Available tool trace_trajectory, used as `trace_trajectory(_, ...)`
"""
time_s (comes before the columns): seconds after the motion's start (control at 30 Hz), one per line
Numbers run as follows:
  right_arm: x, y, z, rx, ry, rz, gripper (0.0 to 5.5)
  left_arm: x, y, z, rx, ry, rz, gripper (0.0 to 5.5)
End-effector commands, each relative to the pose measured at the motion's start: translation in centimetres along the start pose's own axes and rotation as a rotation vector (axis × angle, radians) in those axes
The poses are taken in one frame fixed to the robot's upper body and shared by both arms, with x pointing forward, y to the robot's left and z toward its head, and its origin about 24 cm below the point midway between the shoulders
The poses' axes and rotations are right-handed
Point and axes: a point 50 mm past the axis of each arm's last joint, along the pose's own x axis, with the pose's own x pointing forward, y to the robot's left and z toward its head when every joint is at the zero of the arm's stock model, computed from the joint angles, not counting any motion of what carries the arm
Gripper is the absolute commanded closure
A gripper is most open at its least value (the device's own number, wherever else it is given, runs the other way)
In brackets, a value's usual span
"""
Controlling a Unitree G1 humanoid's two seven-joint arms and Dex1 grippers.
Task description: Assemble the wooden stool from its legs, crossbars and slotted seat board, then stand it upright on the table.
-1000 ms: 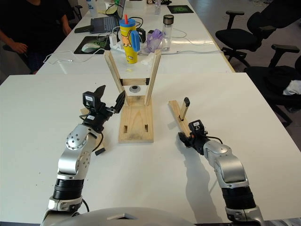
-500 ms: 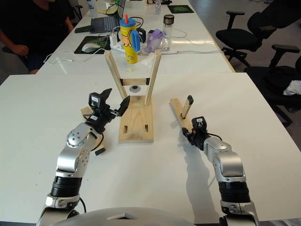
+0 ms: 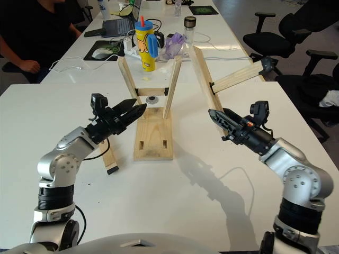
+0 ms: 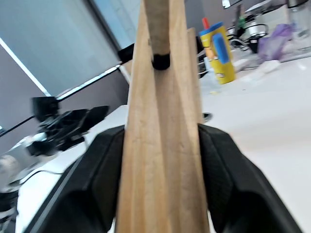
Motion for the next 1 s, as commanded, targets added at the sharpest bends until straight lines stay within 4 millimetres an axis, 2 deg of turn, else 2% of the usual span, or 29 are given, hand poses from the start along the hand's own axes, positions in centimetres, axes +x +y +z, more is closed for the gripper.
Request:
trace_trajectory(0.03, 0.3, 2.3, 0.2, 0.063, 0.067, 0.211, 3.45, 0.0, -1.1, 2.1, -0.117, -0.007, -0.154, 1.43)
trace_trajectory(0.23, 1.2, 2.8, -0.3, 0.131, 0.14, 0.334, 3.45, 0.4, -1.8, 3.2, -0.2, 0.053, -0.26, 0.49)
trace_trajectory(0.47, 1.5, 3.6, -1.1, 0.19, 0.222, 0.459, 3.45, 0.9, -3.8, 3.7, -0.31, 0.094, -0.449, 0.45)
trace_trajectory(0.63, 1.1, 3.8, -1.6, 0.233, 0.256, 0.511, 3.45, 0.8, -4.5, 3.6, -0.338, 0.131, -0.498, 0.45)
trace_trajectory(1.0, 0.6, 3.9, -2.2, 0.255, 0.302, 0.538, 3.45, 0.2, -5.1, 3.4, -0.359, 0.158, -0.532, 2.09)
